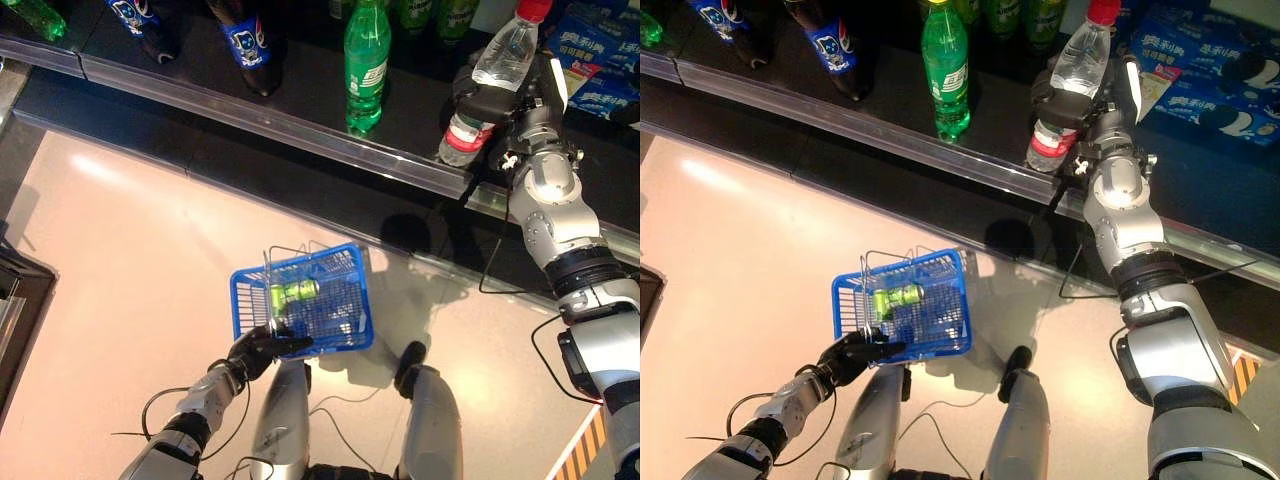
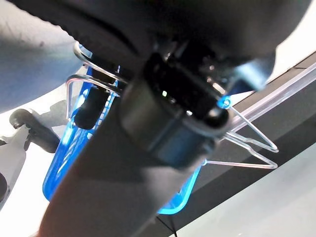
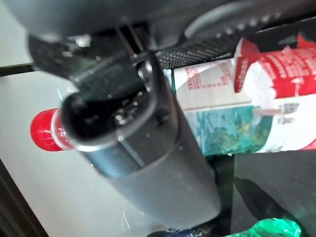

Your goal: Pick up the drink and place into the basket.

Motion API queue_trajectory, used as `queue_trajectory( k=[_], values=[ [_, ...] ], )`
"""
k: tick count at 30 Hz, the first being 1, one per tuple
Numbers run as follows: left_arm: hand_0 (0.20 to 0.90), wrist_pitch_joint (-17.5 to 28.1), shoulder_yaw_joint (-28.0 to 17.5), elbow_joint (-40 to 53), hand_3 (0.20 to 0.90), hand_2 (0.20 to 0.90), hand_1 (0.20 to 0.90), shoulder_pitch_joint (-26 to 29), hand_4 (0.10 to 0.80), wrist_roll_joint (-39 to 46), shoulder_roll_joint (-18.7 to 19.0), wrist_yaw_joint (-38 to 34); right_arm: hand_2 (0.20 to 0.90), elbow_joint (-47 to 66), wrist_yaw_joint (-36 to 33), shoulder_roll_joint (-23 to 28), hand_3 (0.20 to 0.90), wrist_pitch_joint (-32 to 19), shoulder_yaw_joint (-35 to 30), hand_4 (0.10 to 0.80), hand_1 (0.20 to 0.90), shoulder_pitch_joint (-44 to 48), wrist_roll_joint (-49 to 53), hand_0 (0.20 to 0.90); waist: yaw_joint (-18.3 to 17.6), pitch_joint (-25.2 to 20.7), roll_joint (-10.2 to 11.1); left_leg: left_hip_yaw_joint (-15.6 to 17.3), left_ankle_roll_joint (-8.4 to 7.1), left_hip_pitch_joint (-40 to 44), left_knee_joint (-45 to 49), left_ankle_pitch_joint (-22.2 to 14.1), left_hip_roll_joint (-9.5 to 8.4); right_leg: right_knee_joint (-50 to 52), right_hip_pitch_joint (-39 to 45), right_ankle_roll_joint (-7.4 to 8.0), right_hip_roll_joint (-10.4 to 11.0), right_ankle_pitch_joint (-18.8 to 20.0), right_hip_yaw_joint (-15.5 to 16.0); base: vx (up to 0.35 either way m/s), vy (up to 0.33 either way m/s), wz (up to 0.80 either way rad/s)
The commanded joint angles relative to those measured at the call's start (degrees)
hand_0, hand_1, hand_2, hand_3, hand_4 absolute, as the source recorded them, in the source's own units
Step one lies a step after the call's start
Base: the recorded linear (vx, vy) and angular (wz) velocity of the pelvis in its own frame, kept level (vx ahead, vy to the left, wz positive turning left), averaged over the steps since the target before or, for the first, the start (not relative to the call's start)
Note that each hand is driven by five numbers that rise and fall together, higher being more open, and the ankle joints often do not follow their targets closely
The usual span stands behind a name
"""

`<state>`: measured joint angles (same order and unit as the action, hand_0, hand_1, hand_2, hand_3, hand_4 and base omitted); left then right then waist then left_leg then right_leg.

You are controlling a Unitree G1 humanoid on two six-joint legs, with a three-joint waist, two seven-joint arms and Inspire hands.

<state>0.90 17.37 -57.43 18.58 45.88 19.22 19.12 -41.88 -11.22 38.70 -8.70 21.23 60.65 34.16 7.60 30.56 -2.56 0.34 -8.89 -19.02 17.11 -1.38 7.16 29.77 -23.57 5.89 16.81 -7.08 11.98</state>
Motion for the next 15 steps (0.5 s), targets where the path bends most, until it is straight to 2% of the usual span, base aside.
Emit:
queue_trajectory(
  k=[1,7,15],
  values=[
    [0.3,2.4,3.0,4.1,0.2,0.3,0.3,-4.0,0.1,-0.4,4.2,2.4,0.3,6.7,-0.3,2.4,0.2,-5.8,-0.8,0.1,0.3,8.4,-2.9,0.3,0.7,-0.8,0.0,0.0,4.04,-0.6,3.5,-1.9,0.21,-6.3,3.1,0.99,1.3,3.9,0.9,0.0,0.0,0.0],
    [0.3,2.8,2.2,4.1,0.2,0.3,0.3,-4.5,0.1,-0.9,4.1,2.2,0.3,11.0,0.1,1.9,0.2,-6.0,-1.3,0.1,0.3,6.8,-4.7,0.3,0.4,-1.0,0.2,0.6,3.94,1.0,1.5,-1.3,0.21,-8.1,4.6,1.27,0.9,4.4,1.0,-0.004,0.0,-0.02],
    [0.3,2.0,-0.2,2.3,0.2,0.3,0.3,-6.7,0.1,-2.5,3.6,1.7,0.3,18.8,2.3,1.3,0.2,-6.3,-3.0,0.1,0.3,1.3,-5.5,0.3,-0.4,-4.7,0.9,2.6,3.04,7.1,-6.5,1.1,0.55,-16.1,10.7,2.23,-0.3,6.3,1.6,0.023,0.0,-0.03]
  ],
)
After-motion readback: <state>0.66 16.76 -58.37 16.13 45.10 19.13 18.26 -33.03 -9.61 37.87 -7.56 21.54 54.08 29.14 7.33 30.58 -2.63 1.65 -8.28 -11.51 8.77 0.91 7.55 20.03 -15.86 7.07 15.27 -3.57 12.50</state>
